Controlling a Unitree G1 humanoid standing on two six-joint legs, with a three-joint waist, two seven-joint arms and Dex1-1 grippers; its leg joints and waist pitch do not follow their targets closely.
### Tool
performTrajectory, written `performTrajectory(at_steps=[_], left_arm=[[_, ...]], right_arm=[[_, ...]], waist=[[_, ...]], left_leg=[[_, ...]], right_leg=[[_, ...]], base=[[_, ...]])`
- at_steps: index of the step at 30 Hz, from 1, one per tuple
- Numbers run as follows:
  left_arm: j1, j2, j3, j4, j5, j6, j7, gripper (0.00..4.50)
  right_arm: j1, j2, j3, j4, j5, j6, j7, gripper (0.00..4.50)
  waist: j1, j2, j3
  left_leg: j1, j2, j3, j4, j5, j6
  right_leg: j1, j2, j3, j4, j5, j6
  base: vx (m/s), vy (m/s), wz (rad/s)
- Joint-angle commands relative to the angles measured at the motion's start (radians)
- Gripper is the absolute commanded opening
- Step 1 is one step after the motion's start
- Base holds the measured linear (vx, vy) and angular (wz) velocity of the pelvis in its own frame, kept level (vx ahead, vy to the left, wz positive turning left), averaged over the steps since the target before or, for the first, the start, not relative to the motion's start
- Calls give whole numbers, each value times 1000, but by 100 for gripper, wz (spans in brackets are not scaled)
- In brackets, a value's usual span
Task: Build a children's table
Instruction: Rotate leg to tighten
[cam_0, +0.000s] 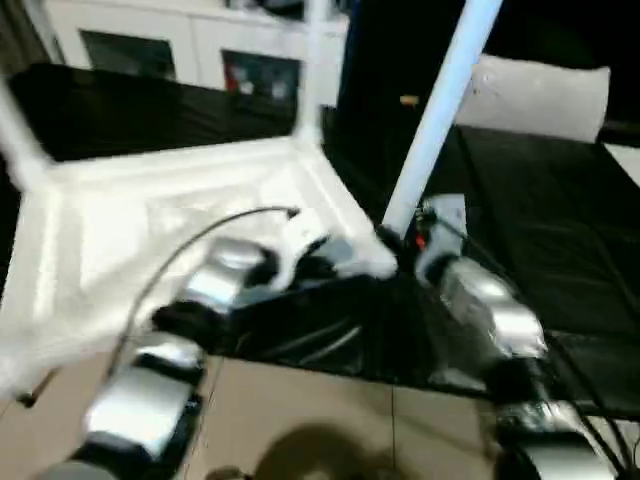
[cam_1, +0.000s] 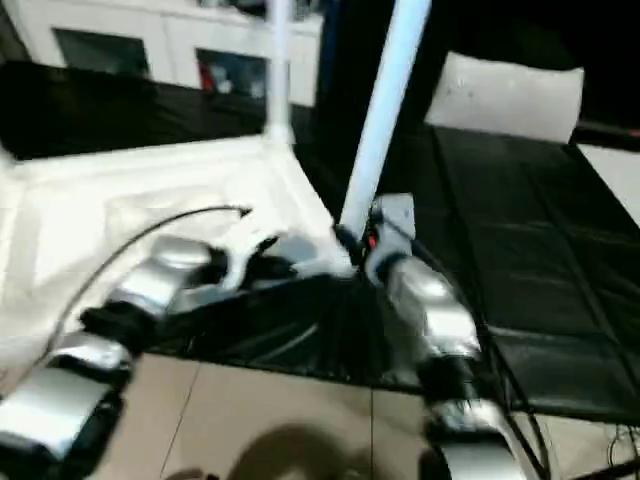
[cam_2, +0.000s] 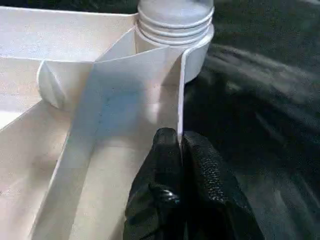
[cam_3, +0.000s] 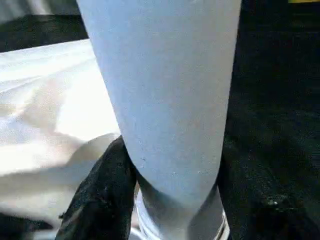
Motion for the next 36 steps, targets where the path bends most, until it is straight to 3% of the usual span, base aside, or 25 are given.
performTrajectory(at_steps=[1, 2, 4, 8, 11, 13, 15, 17, 19, 20, 22, 24, 26, 33, 36], left_arm=[[-43, -62, 18, -25, -36, -10, 82, 0], [-40, -74, 16, -38, -27, 7, 99, 0], [-35, -78, 15, -51, -22, 20, 103, 0], [-13, -56, -1, -82, -7, 39, 81, 0], [-5, -37, -12, -84, -1, 26, 58, 0], [21, 10, -49, -100, 14, -31, -31, 0], [36, 37, -63, -109, 21, -51, -70, 0], [40, 47, -66, -110, 25, -58, -79, 0], [48, 67, -65, -116, 30, -46, -93, 0], [56, 92, -70, -118, 29, -65, -134, 0], [62, 108, -78, -120, 28, -98, -169, 0], [87, 150, -111, -145, -3, -179, -312, 0], [91, 181, -129, -145, -16, -211, -396, 0], [72, 226, -144, -123, -22, -274, -511, 0], [71, 252, -164, -134, -37, -296, -609, 0]], right_arm=[[2, 101, 86, 17, 36, 33, 57, 193], [1, 130, 65, 14, 48, 19, 42, 193], [2, 144, 53, 12, 48, 13, 30, 249], [22, 136, 43, 6, 27, -10, 7, 288], [42, 112, 50, -23, 33, -33, 31, 314], [90, 44, 56, -92, 40, -46, 120, 339], [122, -1, 52, -134, 51, -49, 181, 353], [135, -19, 48, -151, 60, -49, 207, 359], [165, -66, 39, -189, 67, -46, 275, 393], [195, -124, 34, -222, 81, -45, 350, 393], [210, -155, 33, -239, 91, -43, 390, 404], [242, -235, 41, -288, 129, -25, 502, 433], [260, -301, 58, -327, 151, -11, 602, 444], [264, -404, 102, -349, 170, 10, 778, 444], [254, -438, 155, -345, 158, -16, 861, 444]], waist=[[2, 4, -55], [2, -1, -56], [7, -1, -62], [8, 2, -64], [8, 6, -60], [8, 4, -60], [3, 1, -59], [3, 1, -61], [2, 1, -60], [3, 5, -59], [5, 1, -58], [5, -3, -58], [9, 1, -57], [20, 0, -56], [29, -3, -61]], left_leg=[[8, 34, -8, -79, -239, 13], [8, 34, -6, -78, -228, 22], [2, 33, -4, -75, -140, 45], [-1, 33, -2, -71, -58, 78], [4, 35, 0, -73, -110, 77], [1, 35, -3, -77, -138, 71], [-4, 35, -3, -76, -138, 72], [-5, 36, -3, -74, -127, 77], [-3, 37, -1, -72, -118, 88], [-3, 36, -2, -72, -121, 89], [-4, 36, -1, -71, -125, 97], [-4, 38, -1, -72, -131, 99], [-2, 38, -1, -72, -145, 101], [1, 42, -1, -73, -174, 82], [1, 42, 0, -71, -147, 79]], right_leg=[[32, -64, 58, -85, -275, -162], [33, -64, 58, -84, -266, -166], [42, -65, 59, -71, -173, -184], [46, -60, 58, -55, -31, -223], [43, -62, 58, -63, -71, -228], [48, -61, 57, -68, -112, -206], [49, -61, 58, -67, -110, -199], [52, -63, 58, -66, -100, -200], [48, -60, 58, -64, -82, -213], [48, -60, 57, -65, -85, -213], [50, -59, 57, -67, -89, -211], [48, -60, 57, -68, -103, -212], [48, -62, 57, -70, -127, -212], [43, -64, 56, -76, -195, -204], [43, -65, 57, -69, -158, -210]], base=[[76, -20, 6], [55, -20, 5], [28, -15, 1], [0, 0, 0], [0, 0, 0], [0, 0, 0], [0, 0, 0], [0, 0, 0], [0, 0, 0], [0, 0, 0], [0, 0, 0], [0, 0, 0], [0, 0, 0], [0, 0, 0], [0, 0, 0]])
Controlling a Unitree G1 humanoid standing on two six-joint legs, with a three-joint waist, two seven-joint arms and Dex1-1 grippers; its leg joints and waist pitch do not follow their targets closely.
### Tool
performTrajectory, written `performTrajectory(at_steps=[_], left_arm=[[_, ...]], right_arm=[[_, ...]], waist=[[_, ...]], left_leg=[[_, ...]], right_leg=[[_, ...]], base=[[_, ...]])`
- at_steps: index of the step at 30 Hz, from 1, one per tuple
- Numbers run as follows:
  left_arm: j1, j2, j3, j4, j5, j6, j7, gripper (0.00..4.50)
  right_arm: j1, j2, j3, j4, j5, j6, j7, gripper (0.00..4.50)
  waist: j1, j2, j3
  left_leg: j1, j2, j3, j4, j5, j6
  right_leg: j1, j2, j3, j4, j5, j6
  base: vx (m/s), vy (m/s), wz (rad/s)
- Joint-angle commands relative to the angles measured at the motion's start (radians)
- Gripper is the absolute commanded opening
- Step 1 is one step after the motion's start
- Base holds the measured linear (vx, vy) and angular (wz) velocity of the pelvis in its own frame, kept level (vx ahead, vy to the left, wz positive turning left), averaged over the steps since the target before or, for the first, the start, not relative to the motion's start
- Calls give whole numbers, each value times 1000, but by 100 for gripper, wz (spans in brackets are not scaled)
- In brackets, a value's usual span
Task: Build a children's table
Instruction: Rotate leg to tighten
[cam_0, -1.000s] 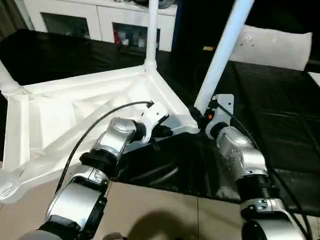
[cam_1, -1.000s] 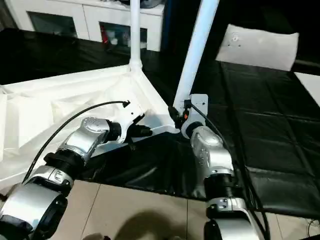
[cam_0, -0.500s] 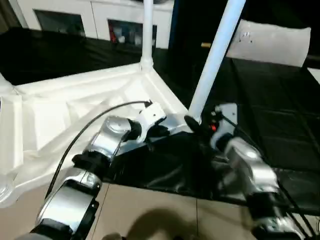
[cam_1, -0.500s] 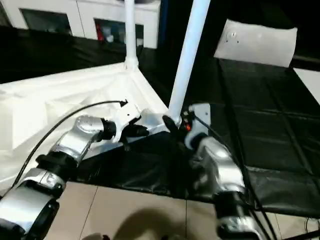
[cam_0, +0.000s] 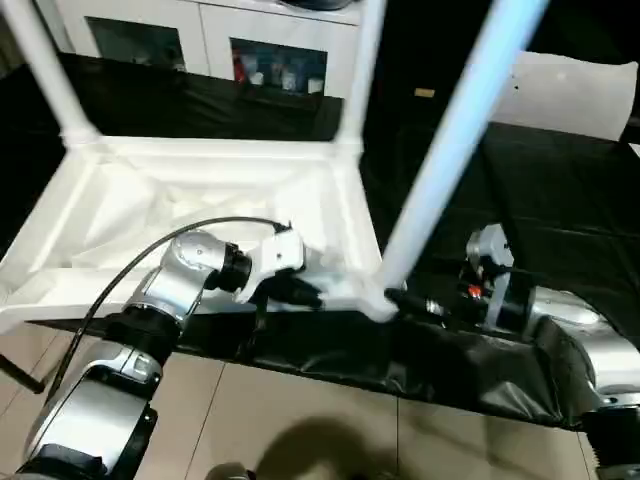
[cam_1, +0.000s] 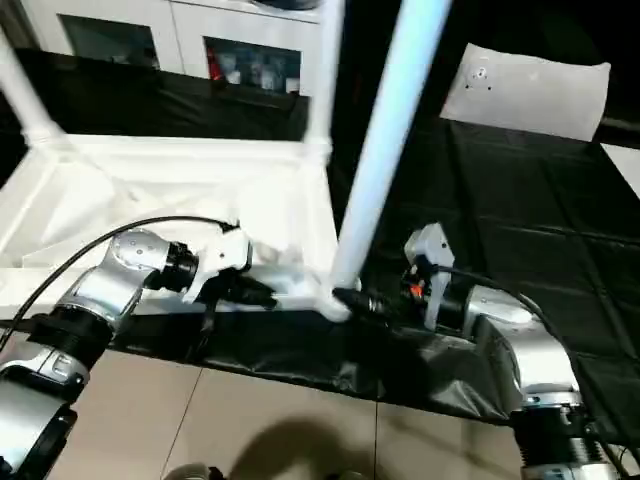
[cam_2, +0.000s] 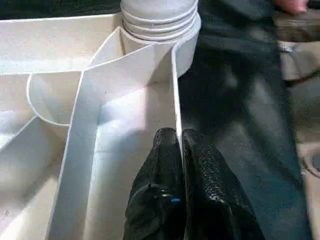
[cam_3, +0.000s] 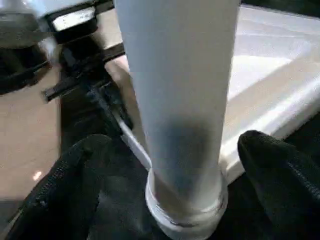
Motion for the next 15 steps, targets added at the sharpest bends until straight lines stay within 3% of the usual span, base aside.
performTrajectory(at_steps=[1, 3, 6, 9, 15], left_arm=[[-8, 9, -47, -1, 1, -23, -85, 0], [-8, 17, -61, -8, 0, -31, -120, 0], [-9, 24, -73, -8, 8, -49, -145, 0], [-14, 27, -80, -2, 16, -69, -160, 0], [-22, 26, -83, -1, 12, -75, -171, 0]], right_arm=[[-10, -22, 31, -14, -7, -10, 53, 444], [-18, -27, 56, -1, -20, -19, 80, 416], [-30, -31, 76, 20, -29, -21, 106, 396], [-48, -33, 92, 47, -32, -23, 133, 370], [-72, -28, 117, 73, -38, -39, 158, 321]], waist=[[0, -1, -62], [3, -6, -64], [6, -1, -64], [8, -4, -65], [17, -6, -67]], left_leg=[[11, 39, -2, -58, -139, 80], [10, 41, -1, -56, -129, 83], [11, 41, -1, -56, -131, 79], [10, 41, -1, -55, -136, 75], [11, 42, 0, -53, -134, 67]], right_leg=[[57, -67, 58, -62, -148, -212], [58, -66, 56, -58, -128, -219], [57, -66, 55, -57, -129, -224], [58, -67, 55, -55, -132, -226], [57, -67, 56, -54, -150, -216]], base=[[0, 0, 0], [0, 0, 0], [0, 0, 0], [0, 0, 0], [0, 0, 0]])
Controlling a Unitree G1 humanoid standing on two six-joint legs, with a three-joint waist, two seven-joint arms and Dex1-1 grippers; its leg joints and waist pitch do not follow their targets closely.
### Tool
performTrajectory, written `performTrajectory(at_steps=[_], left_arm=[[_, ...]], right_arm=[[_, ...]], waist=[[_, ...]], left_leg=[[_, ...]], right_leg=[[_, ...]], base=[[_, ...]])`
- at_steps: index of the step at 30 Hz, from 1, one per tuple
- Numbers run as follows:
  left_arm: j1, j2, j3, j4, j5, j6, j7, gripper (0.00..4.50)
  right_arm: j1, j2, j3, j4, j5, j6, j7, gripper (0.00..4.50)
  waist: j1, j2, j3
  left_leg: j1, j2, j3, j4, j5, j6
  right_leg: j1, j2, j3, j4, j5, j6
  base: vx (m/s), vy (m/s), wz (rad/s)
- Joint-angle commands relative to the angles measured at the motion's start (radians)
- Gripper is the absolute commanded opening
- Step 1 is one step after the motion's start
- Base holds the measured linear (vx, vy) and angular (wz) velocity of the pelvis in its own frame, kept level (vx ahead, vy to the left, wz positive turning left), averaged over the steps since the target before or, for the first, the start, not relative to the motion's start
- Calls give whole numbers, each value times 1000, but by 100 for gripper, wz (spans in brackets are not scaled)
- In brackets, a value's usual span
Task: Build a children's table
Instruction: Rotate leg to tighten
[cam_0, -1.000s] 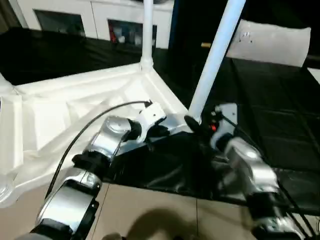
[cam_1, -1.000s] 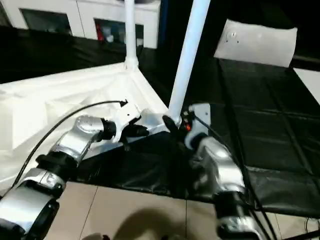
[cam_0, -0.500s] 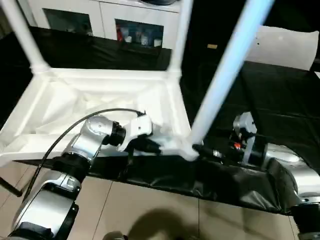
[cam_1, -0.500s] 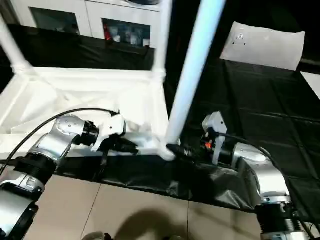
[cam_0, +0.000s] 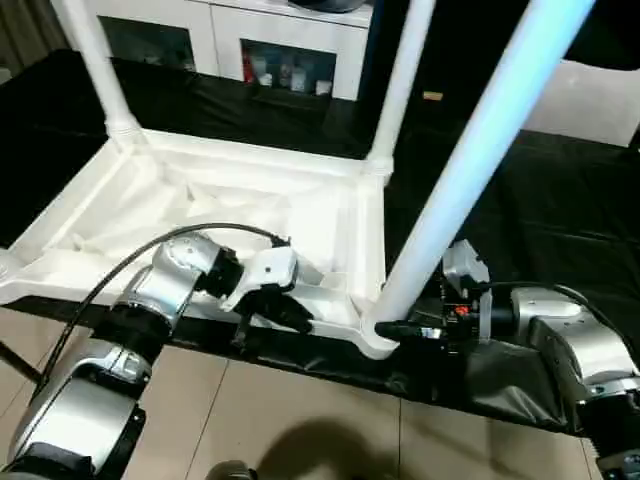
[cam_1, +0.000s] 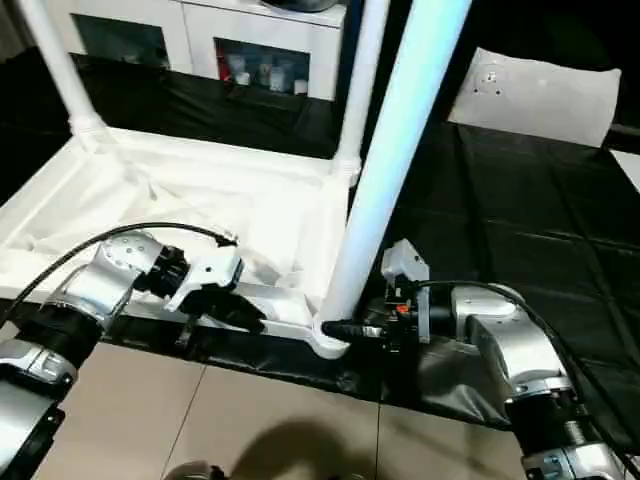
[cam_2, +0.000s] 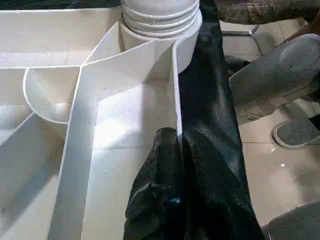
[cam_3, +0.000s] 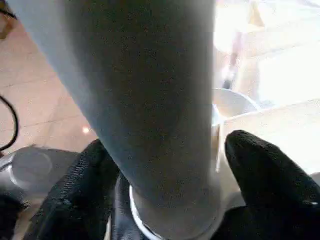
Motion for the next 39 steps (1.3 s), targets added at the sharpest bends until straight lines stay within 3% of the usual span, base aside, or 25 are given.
performTrajectory(at_steps=[1, 9, 17, 18, 20, 21, 22, 25, 26, 27, 29, 31, 34, 36, 39], left_arm=[[-16, -8, -37, 0, 17, -16, -44, 0], [-16, -7, -38, 8, 19, -27, -40, 0], [-25, -31, -9, 32, 17, 2, 47, 0], [-31, -43, 2, 41, 19, 21, 87, 0], [-43, -64, 18, 58, 27, 57, 163, 0], [-55, -96, 42, 74, 22, 99, 243, 0], [-62, -121, 61, 81, 10, 128, 290, 0], [-83, -184, 95, 102, -1, 178, 412, 0], [-83, -184, 95, 102, -1, 178, 412, 0], [-96, -220, 111, 113, -2, 210, 487, 0], [-111, -256, 128, 125, -6, 243, 556, 0], [-137, -311, 159, 140, -11, 289, 668, 0], [-169, -370, 195, 147, -18, 334, 780, 0], [-178, -385, 198, 145, -14, 345, 814, 0], [-179, -381, 188, 144, 1, 340, 816, 0]], right_arm=[[-22, -9, 7, 13, -10, -17, 15, 310], [-36, 0, 21, 38, -13, -24, 38, 240], [-13, 22, 20, 23, -16, -14, -4, 207], [-3, 34, 17, 14, -17, 1, -35, 207], [10, 58, 14, 9, -26, 35, -101, 205], [19, 96, 15, 21, -60, 46, -198, 204], [21, 131, 13, 35, -85, 45, -272, 204], [4, 242, -12, 82, -125, 69, -476, 202], [4, 242, -12, 82, -125, 69, -476, 198], [-19, 316, -41, 107, -116, 90, -582, 198], [-45, 382, -64, 131, -111, 110, -678, 197], [-88, 480, -98, 172, -113, 138, -821, 197], [-152, 579, -116, 223, -140, 138, -942, 197], [-176, 608, -115, 236, -139, 100, -943, 197], [-180, 613, -116, 234, -143, 82, -943, 267]], waist=[[-2, -3, -67], [2, -4, -67], [0, -3, -62], [-1, 1, -59], [-2, -2, -55], [-4, -3, -54], [-5, 2, -49], [-24, -1, -44], [-29, -1, -43], [-36, -1, -43], [-47, 12, -46], [-67, 12, -46], [-79, 13, -48], [-76, 10, -49], [-69, 7, -53]], left_leg=[[11, 41, -1, -58, -138, 62], [11, 39, -1, -56, -155, 48], [11, 39, -3, -58, -191, 35], [11, 38, -4, -59, -201, 31], [16, 37, -4, -62, -230, 22], [18, 36, -6, -63, -253, 14], [19, 33, -8, -64, -277, 1], [25, 28, -20, -67, -355, -31], [29, 26, -21, -66, -370, -33], [29, 24, -25, -65, -389, -28], [32, 28, -31, -69, -411, -31], [26, 31, -35, -77, -428, -39], [28, 29, -33, -78, -439, -35], [28, 28, -28, -76, -414, -19], [24, 29, -19, -78, -337, 6]], right_leg=[[57, -68, 56, -59, -157, -213], [56, -67, 56, -61, -187, -203], [52, -67, 57, -67, -249, -183], [50, -68, 57, -71, -269, -179], [46, -67, 57, -80, -328, -162], [46, -68, 56, -84, -378, -149], [42, -69, 53, -92, -447, -127], [36, -75, 41, -114, -624, -62], [33, -74, 37, -120, -647, -52], [35, -76, 34, -127, -679, -35], [38, -77, 26, -131, -655, -46], [42, -73, 21, -128, -592, -65], [39, -72, 24, -128, -535, -89], [38, -75, 32, -127, -506, -98], [43, -71, 45, -114, -400, -124]], base=[[0, 0, 0], [0, 0, 0], [0, 0, 0], [0, 0, 0], [0, 0, 0], [0, 0, 0], [0, 0, 0], [0, 0, 0], [0, 0, 0], [0, 0, 0], [0, 0, 0], [0, 0, 0], [-4, 17, -2], [0, 0, 0], [0, 0, 0]])
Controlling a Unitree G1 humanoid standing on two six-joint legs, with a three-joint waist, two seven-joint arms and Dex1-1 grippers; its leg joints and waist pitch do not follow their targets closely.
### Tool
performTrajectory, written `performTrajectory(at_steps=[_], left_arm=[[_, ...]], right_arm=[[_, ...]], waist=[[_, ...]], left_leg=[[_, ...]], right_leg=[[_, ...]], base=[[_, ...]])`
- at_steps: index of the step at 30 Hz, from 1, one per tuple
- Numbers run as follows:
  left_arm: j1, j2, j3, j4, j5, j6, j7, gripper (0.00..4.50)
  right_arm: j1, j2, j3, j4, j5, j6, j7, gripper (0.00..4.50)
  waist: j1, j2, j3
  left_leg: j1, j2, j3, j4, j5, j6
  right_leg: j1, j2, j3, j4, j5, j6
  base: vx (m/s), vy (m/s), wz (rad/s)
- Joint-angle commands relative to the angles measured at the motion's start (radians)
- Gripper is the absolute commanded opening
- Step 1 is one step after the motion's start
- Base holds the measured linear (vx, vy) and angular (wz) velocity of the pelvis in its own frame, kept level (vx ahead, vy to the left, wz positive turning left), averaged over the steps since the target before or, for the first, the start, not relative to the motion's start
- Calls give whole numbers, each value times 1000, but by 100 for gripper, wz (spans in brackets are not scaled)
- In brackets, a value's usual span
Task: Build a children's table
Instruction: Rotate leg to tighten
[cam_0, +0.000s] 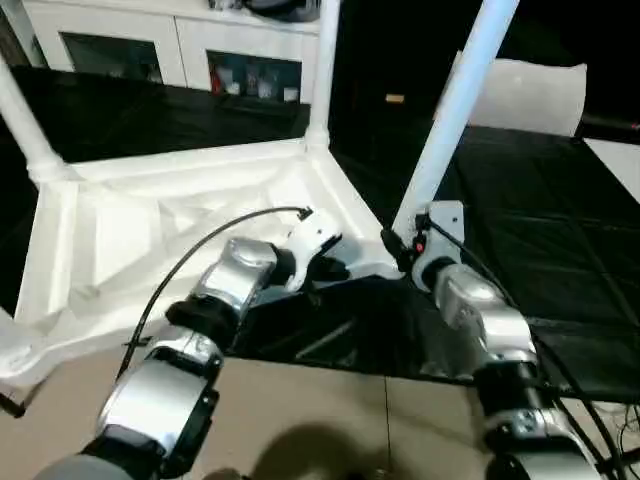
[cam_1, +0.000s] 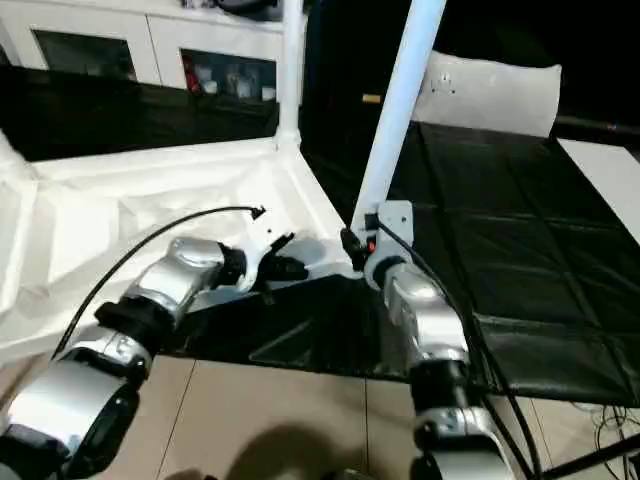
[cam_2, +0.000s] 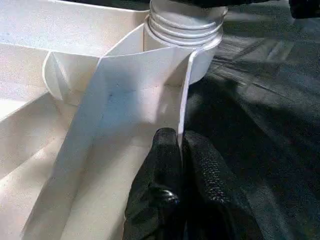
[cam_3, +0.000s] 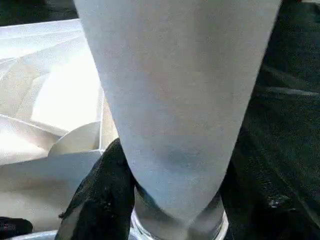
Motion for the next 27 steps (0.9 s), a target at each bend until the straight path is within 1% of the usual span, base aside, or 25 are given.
performTrajectory(at_steps=[1, 2, 3, 4, 5, 6, 7, 8, 10, 11, 12, 13, 14, 15, 16, 17, 18, 19, 20, 21, 22, 24, 25, 26, 27], left_arm=[[-65, -64, 18, -46, -21, -27, 123, 0], [-61, -59, 15, -48, -18, -25, 115, 0], [-55, -49, 12, -52, -12, -24, 105, 0], [-55, -49, 12, -52, -12, -24, 105, 0], [-46, -37, 8, -60, -8, -25, 89, 0], [-31, -16, 1, -74, -1, -34, 59, 0], [-19, -2, -5, -83, 2, -47, 33, 0], [-18, 0, -6, -84, 2, -49, 30, 0], [1, 26, -16, -97, 5, -61, -12, 0], [12, 42, -23, -103, 6, -77, -40, 0], [27, 66, -33, -110, 7, -100, -84, 0], [42, 88, -41, -117, 2, -121, -134, 0], [56, 108, -49, -121, -2, -144, -183, 0], [65, 121, -56, -123, -5, -170, -216, 0], [67, 124, -58, -123, -5, -180, -223, 0], [72, 135, -62, -120, -8, -195, -254, 0], [74, 141, -65, -119, -7, -200, -265, 0], [79, 158, -78, -117, -1, -235, -299, 0], [81, 170, -87, -114, 2, -250, -327, 0], [82, 179, -93, -112, 4, -259, -346, 0], [83, 198, -105, -108, 2, -289, -398, 0], [80, 213, -108, -106, -6, -303, -445, 0], [77, 222, -110, -104, -8, -312, -475, 0], [75, 226, -111, -101, -9, -319, -488, 0], [72, 237, -119, -96, -3, -334, -512, 0]], right_arm=[[-6, 131, 133, 3, 49, 6, 110, 271], [-4, 127, 133, 4, 43, 2, 111, 271], [0, 120, 127, 1, 40, -3, 114, 297], [0, 120, 127, 1, 40, -3, 114, 308], [8, 108, 126, -8, 34, -11, 125, 308], [22, 83, 126, -23, 24, -26, 141, 320], [33, 64, 130, -36, 21, -39, 158, 320], [34, 62, 130, -37, 21, -40, 160, 342], [57, 31, 130, -73, 37, -44, 206, 358], [73, 7, 132, -97, 45, -47, 238, 366], [95, -32, 135, -127, 53, -51, 287, 377], [114, -69, 131, -152, 61, -56, 325, 388], [132, -104, 120, -175, 75, -59, 363, 397], [142, -126, 109, -189, 85, -61, 389, 404], [145, -132, 107, -191, 87, -62, 396, 409], [158, -166, 101, -209, 96, -68, 440, 416], [164, -181, 99, -216, 100, -70, 462, 416], [179, -220, 96, -235, 108, -70, 521, 432], [188, -250, 95, -247, 118, -67, 567, 432], [193, -269, 95, -253, 125, -65, 597, 443], [204, -316, 100, -273, 141, -65, 662, 443], [212, -359, 107, -289, 159, -63, 723, 443], [218, -386, 113, -300, 170, -63, 764, 443], [220, -399, 116, -304, 176, -63, 783, 443], [223, -419, 124, -305, 176, -68, 814, 443]], waist=[[6, 1, -56], [8, 0, -57], [8, 3, -57], [6, 1, -58], [8, 2, -60], [10, 1, -63], [11, 1, -66], [12, 0, -71], [12, 1, -77], [9, 2, -76], [12, 2, -76], [10, 4, -75], [12, -1, -74], [12, 1, -74], [13, 3, -74], [12, 3, -73], [15, 4, -69], [19, 4, -66], [21, 3, -66], [27, 5, -64], [32, 6, -62], [36, 3, -63], [40, 3, -58], [45, 5, -59], [48, 3, -57]], left_leg=[[9, 33, -13, -82, -305, 17], [10, 33, -12, -82, -292, 20], [11, 33, -10, -81, -288, 28], [5, 32, -11, -81, -274, 30], [5, 31, -10, -80, -260, 32], [5, 32, -8, -78, -231, 39], [-1, 32, -8, -76, -195, 49], [-4, 31, -7, -73, -163, 57], [-10, 31, -6, -66, -48, 100], [-13, 29, -6, -65, -37, 109], [-12, 29, -3, -62, -34, 127], [-13, 31, -4, -62, -34, 139], [-11, 32, -1, -62, -41, 145], [-10, 34, 0, -61, -53, 146], [-6, 36, 1, -62, -66, 141], [-5, 38, 1, -62, -71, 137], [0, 39, 4, -63, -101, 125], [0, 39, 3, -65, -124, 111], [2, 40, 4, -66, -134, 103], [5, 41, 4, -67, -158, 92], [7, 42, 4, -68, -180, 82], [8, 42, 4, -69, -188, 76], [7, 42, 4, -71, -207, 69], [9, 43, 3, -71, -212, 64], [8, 42, 2, -72, -221, 59]], right_leg=[[28, -66, 54, -78, -351, -142], [29, -66, 56, -74, -335, -150], [26, -65, 58, -73, -330, -159], [33, -65, 58, -70, -328, -159], [34, -66, 58, -70, -318, -159], [36, -66, 59, -66, -283, -167], [41, -66, 59, -59, -235, -174], [45, -66, 59, -54, -193, -179], [50, -59, 59, -28, -1, -222], [50, -58, 57, -27, 21, -231], [52, -58, 56, -28, 41, -240], [54, -59, 57, -25, 58, -250], [54, -59, 57, -29, 54, -250], [53, -59, 59, -27, 46, -255], [50, -59, 60, -28, 35, -263], [49, -59, 60, -28, 26, -266], [44, -56, 60, -35, -14, -265], [46, -56, 61, -39, -56, -256], [45, -56, 62, -41, -74, -250], [42, -56, 62, -45, -110, -242], [40, -57, 62, -49, -142, -234], [41, -56, 63, -50, -158, -222], [39, -58, 62, -56, -203, -209], [40, -61, 62, -57, -223, -202], [39, -61, 61, -62, -262, -187]], base=[[0, 0, 0], [0, 0, 0], [0, 0, 0], [0, 0, 0], [0, 0, 0], [0, 0, 0], [0, 0, 0], [0, 0, 0], [0, 0, 0], [0, 0, 0], [0, 0, 0], [51, -16, -3], [51, -16, -3], [0, 0, 0], [0, 0, 0], [0, 0, 0], [0, 0, 0], [0, 0, 0], [0, 0, 0], [0, 0, 0], [0, 0, 0], [0, 0, 0], [0, 0, 0], [0, 0, 0], [0, 0, 0]])
